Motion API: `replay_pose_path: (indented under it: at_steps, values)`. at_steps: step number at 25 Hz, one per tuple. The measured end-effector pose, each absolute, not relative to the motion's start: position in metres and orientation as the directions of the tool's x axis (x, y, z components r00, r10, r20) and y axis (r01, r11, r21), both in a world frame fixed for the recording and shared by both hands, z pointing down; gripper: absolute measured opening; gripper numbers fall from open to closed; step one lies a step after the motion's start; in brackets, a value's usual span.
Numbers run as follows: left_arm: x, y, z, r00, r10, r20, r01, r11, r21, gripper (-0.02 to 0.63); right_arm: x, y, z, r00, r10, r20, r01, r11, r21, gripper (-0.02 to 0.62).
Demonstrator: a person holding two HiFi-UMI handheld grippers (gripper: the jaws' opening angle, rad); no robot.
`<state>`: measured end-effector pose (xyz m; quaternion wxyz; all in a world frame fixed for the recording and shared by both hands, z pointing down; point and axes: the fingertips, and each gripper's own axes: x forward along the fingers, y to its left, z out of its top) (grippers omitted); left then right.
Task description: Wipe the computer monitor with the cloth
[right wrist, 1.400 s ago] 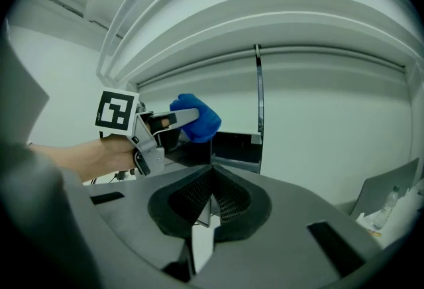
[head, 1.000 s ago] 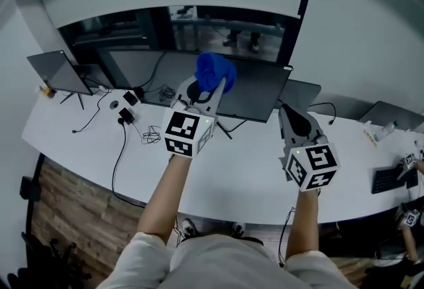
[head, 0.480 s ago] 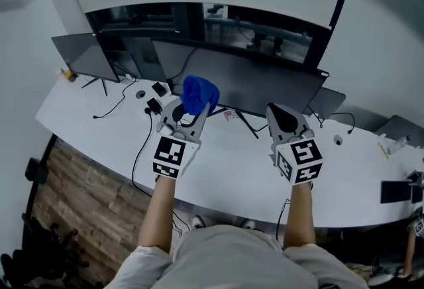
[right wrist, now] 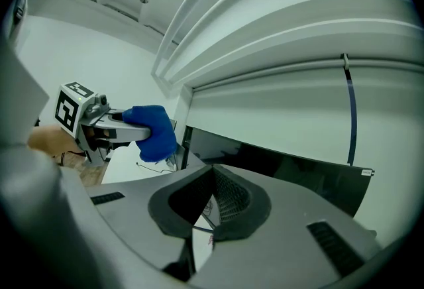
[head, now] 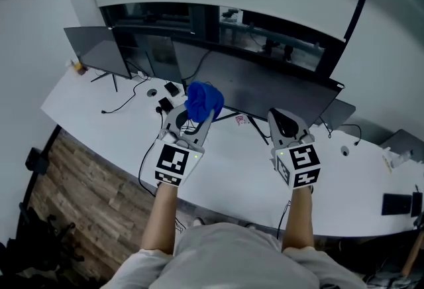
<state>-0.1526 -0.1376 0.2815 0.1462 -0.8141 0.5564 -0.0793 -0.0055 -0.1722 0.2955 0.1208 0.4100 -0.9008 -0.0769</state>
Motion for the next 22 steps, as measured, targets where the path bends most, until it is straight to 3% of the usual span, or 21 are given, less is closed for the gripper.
replay_pose_path:
  at_steps: [22]
  values:
    - [-0.168, -0.151, 0.294, 0.333, -0.942, -0.037, -0.900, -0.305, -0.312, 0.107, -0.023, -0.184, 0.311, -0.630, -0.755, 0.184, -0.708, 0.655, 0.264, 0.012]
